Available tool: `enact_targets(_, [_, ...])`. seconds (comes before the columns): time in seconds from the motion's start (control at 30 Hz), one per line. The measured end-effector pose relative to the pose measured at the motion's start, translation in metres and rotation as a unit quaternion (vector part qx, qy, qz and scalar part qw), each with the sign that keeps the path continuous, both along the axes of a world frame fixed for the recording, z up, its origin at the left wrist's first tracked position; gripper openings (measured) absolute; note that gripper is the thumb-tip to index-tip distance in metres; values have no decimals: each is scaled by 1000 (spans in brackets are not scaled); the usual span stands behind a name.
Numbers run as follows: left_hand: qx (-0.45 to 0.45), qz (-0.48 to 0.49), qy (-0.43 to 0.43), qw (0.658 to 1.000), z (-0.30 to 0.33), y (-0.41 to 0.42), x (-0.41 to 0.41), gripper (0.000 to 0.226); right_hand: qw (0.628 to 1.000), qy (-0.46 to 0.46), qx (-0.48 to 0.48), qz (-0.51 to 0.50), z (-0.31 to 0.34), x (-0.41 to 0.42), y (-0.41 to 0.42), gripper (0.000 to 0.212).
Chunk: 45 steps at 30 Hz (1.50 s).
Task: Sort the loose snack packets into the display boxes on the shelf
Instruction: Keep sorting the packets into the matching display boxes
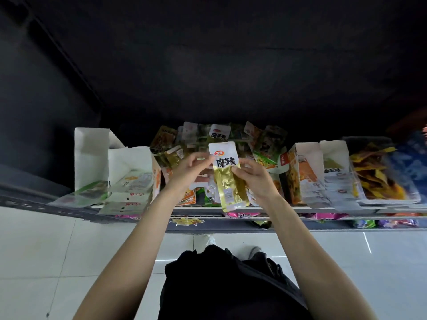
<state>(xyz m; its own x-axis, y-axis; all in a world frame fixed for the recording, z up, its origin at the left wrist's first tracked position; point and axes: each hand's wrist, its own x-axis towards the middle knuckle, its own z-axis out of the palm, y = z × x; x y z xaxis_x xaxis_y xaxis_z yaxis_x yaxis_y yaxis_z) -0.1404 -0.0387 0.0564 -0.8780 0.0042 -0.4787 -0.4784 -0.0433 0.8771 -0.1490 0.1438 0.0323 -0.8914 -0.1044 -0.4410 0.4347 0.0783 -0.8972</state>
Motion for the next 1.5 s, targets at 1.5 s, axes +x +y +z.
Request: enact_targets(1.5, [-447,-185,433,761,-41,287,-59,13,749,423,509,-11,-14,-27,289,16])
